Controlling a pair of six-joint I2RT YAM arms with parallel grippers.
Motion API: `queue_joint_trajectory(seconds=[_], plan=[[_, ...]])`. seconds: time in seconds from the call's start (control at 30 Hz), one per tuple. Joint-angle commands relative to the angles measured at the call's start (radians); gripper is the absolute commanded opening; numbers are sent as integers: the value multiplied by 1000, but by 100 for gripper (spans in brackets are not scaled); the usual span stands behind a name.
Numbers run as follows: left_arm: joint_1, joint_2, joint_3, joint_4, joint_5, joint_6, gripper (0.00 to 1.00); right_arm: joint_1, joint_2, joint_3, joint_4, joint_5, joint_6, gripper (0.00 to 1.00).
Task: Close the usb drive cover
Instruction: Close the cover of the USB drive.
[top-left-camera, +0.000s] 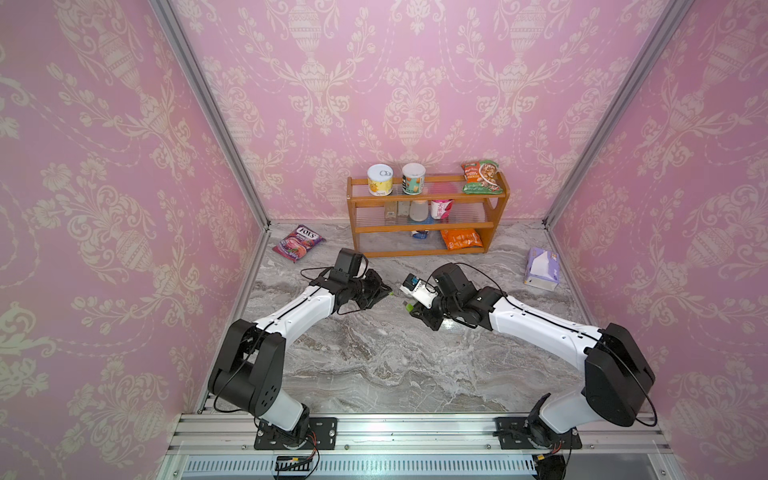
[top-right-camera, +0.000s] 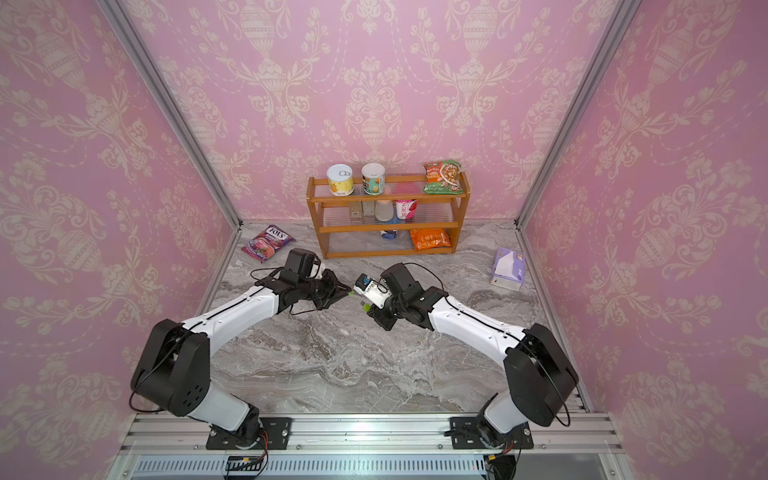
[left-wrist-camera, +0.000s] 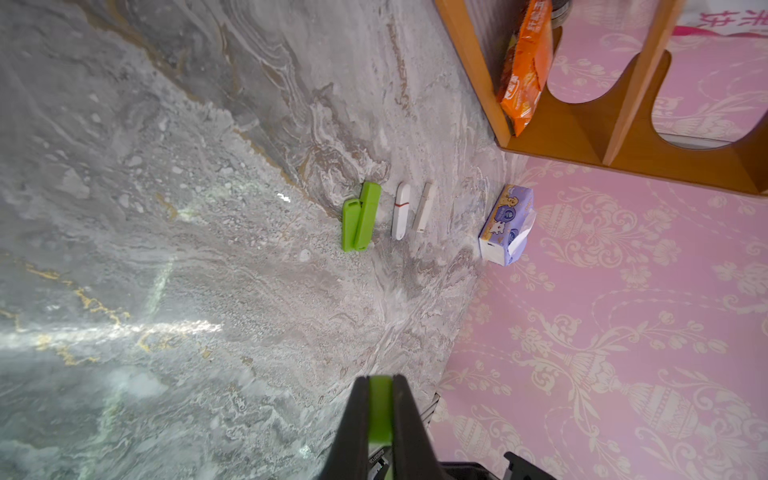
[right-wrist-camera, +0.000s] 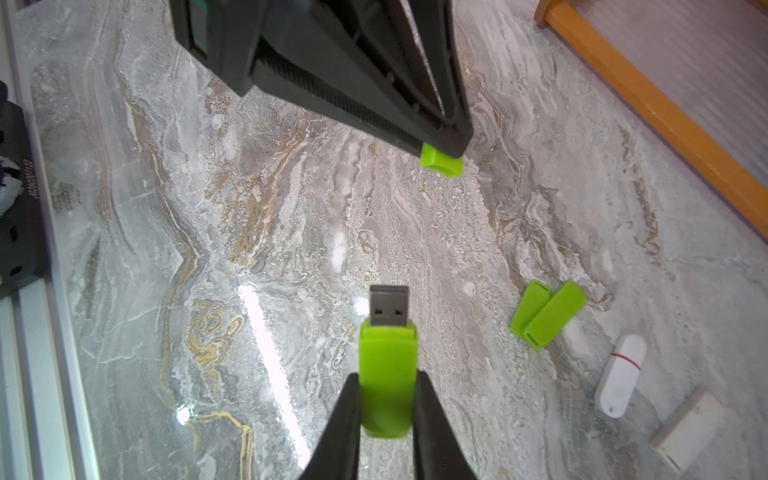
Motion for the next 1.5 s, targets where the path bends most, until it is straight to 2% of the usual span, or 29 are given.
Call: queue_joint_trajectory(seconds=[0.0, 0.07, 0.17, 0.3, 0.53, 0.87, 1.47], plan=[[-22, -60, 30, -4, -84, 153, 0, -3, 8, 31, -6, -94, 82, 0], [-37, -64, 57, -37, -86, 202, 0, -4, 10, 32, 31, -102, 119, 0], [-62, -84, 40, 19, -64, 241, 0, -7, 25, 57, 59, -114, 171, 0], [-77, -113, 21, 16, -105, 285, 0, -11, 27, 74, 93, -85, 221, 0], [-83, -153, 15, 1, -134, 332, 0, -30, 32, 81, 99, -61, 249, 0], [-86, -139, 11, 0, -122, 315, 0, -33, 35, 96, 120, -26, 240, 0], [-92, -132, 16, -3, -114, 325, 0, -33, 68, 158, 133, -40, 241, 0]])
